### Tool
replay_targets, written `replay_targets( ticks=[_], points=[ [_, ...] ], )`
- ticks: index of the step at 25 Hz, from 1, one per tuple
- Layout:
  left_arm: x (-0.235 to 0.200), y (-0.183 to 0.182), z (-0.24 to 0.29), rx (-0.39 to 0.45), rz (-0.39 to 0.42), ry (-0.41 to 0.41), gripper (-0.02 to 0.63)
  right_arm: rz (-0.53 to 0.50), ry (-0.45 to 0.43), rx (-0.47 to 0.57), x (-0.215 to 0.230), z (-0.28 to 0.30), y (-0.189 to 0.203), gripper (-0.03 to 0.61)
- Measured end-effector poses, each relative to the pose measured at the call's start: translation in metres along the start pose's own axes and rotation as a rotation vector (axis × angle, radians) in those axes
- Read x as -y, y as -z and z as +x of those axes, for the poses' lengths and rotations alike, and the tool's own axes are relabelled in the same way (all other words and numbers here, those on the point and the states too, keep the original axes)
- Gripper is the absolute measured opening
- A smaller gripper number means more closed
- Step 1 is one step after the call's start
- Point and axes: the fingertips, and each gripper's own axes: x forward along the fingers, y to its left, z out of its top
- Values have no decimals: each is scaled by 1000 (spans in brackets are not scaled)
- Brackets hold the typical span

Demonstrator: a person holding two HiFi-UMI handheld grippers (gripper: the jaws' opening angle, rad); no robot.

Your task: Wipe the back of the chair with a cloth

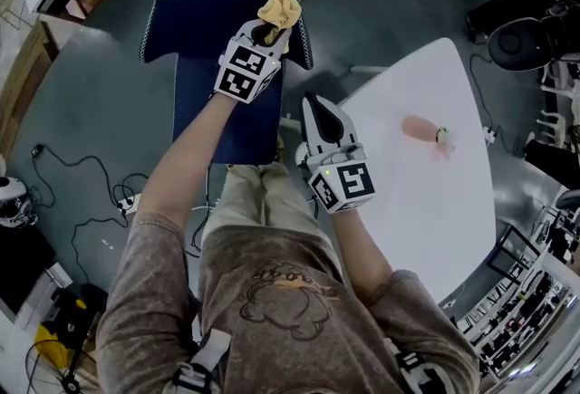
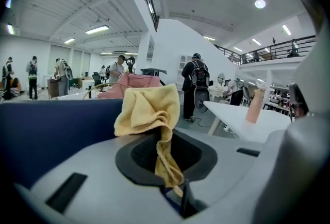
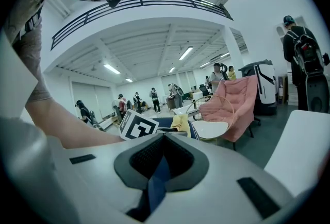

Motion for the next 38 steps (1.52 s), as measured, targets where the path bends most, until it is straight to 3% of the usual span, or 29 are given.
replay_targets(
  ticks=[7,12,23,29,38],
  points=[
    [26,-4,-1,31,-21,86,51,-2,0,-5,4,-4,3,23],
    [24,3,-20,42,-39,85,51,-5,-7,-9,5,-2,6,23],
    [-71,44,-114,34,-22,-220,51,-17,-54,-23,-10,11,9,23],
    [-128,75,-167,3,-70,-392,51,-24,-85,-34,-19,18,10,23],
    [-182,117,-220,-68,-98,-568,51,-33,-106,-45,-25,27,11,23]
  ],
)
